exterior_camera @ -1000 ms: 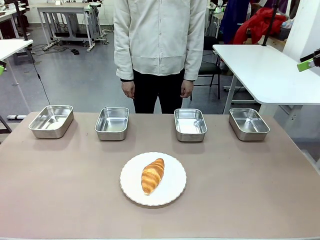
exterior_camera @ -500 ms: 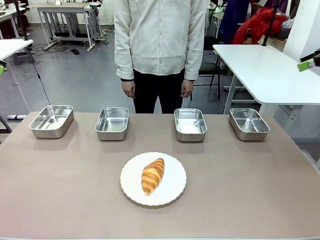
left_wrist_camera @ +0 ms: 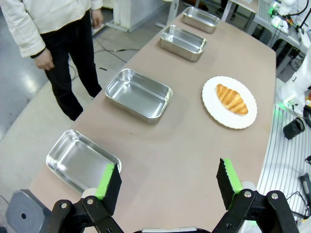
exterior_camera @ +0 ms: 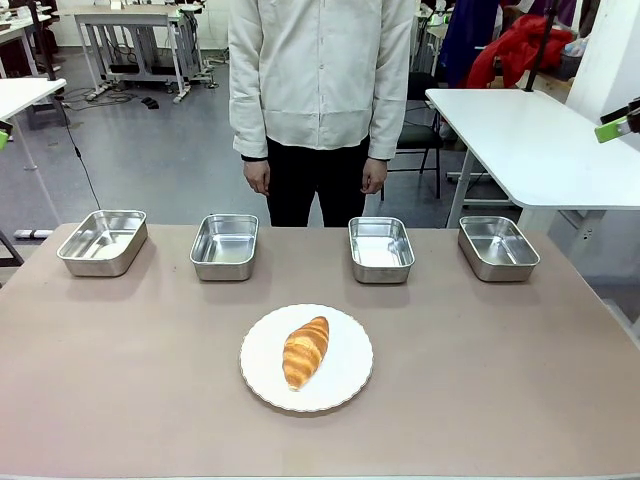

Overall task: Place the bread in the container.
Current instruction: Place the Butter Roll into the Airtight Container indicated by the human.

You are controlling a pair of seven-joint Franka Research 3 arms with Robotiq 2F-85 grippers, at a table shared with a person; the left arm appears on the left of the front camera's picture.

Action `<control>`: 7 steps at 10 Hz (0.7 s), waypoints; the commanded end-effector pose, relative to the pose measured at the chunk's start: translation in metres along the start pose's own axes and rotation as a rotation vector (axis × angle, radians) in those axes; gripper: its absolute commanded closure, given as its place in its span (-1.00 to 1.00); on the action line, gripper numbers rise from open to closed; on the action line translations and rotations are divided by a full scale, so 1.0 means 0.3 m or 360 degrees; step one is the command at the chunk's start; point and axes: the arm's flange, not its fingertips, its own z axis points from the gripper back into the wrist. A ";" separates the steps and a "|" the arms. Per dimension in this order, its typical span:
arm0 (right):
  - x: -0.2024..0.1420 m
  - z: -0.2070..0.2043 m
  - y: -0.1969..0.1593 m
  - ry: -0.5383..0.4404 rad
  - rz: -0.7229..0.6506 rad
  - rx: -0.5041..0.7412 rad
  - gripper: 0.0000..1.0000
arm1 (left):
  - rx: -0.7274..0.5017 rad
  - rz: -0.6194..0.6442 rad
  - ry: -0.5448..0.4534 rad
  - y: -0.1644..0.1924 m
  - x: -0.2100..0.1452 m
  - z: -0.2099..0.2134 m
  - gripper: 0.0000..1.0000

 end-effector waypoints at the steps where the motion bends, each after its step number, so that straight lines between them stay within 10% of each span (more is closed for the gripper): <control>1: 0.002 -0.005 -0.001 -0.0037 0.0016 0.0007 -1.00 | -0.0013 -0.0024 -0.0027 -0.010 0.004 0.004 -1.00; 7: 0.002 -0.005 -0.001 -0.0037 0.0016 0.0007 -1.00 | -0.0013 -0.0024 -0.0027 -0.010 0.004 0.004 -1.00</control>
